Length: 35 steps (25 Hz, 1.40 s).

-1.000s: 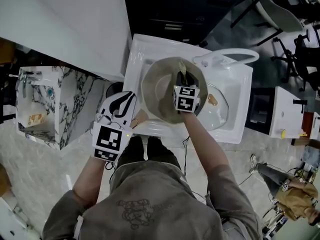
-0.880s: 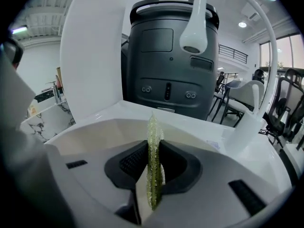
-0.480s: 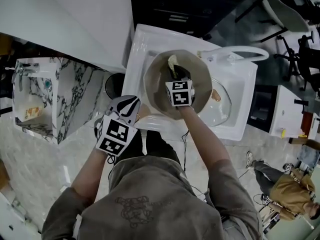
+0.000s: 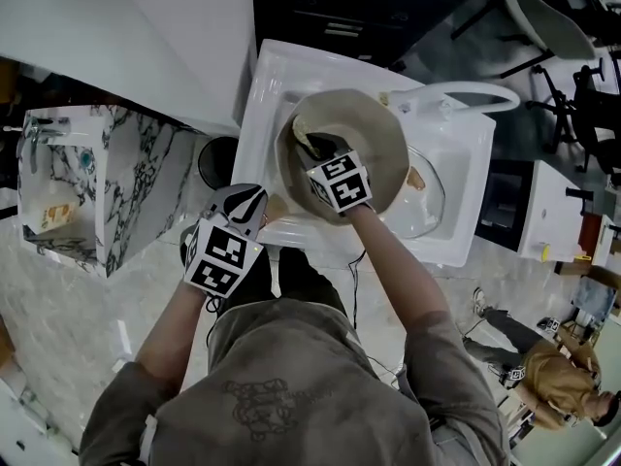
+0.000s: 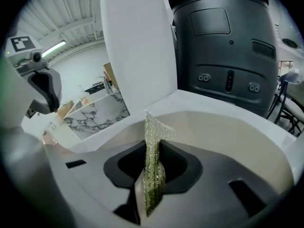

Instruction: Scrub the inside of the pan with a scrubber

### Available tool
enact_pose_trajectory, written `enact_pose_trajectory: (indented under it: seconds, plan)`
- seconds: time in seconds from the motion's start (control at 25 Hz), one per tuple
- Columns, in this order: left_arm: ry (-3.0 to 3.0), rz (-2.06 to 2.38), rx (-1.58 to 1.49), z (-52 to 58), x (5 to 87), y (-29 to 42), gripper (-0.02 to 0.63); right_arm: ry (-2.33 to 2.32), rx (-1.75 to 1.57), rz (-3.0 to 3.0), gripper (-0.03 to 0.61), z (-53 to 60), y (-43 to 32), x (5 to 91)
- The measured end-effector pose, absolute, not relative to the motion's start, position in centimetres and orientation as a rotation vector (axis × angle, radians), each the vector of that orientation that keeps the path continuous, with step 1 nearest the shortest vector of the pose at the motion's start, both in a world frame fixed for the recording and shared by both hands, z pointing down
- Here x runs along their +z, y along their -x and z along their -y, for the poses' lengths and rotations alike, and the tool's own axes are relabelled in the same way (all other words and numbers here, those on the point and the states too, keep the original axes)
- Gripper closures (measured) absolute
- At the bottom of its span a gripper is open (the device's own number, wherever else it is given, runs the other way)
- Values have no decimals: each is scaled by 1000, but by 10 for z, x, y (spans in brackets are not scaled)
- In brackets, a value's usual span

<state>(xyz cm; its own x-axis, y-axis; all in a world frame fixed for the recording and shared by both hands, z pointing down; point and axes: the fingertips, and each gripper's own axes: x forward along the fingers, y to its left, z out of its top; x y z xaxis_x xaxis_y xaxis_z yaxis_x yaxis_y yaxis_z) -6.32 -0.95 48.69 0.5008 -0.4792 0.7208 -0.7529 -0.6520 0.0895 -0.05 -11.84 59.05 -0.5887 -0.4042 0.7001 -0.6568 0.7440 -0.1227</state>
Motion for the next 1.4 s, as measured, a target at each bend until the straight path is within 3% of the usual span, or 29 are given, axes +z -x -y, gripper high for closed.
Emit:
enact_pose_trajectory:
  seconds: [0.88,1.04,1.32,1.4]
  plan:
    - [-2388,993,993,13,481,52,581,-168,808,2245,491,-14,-27,534]
    - [-2389,988,1019,14,482,51,581,-419,776,2387,495,23,-49,489]
    - [-2409,830,1246,-7,502,52,577,-912,262,2241,495,127,-114,487]
    - [-2397,746,1339,-19,514,53,491,-949,237,2199,495,143,-121,502]
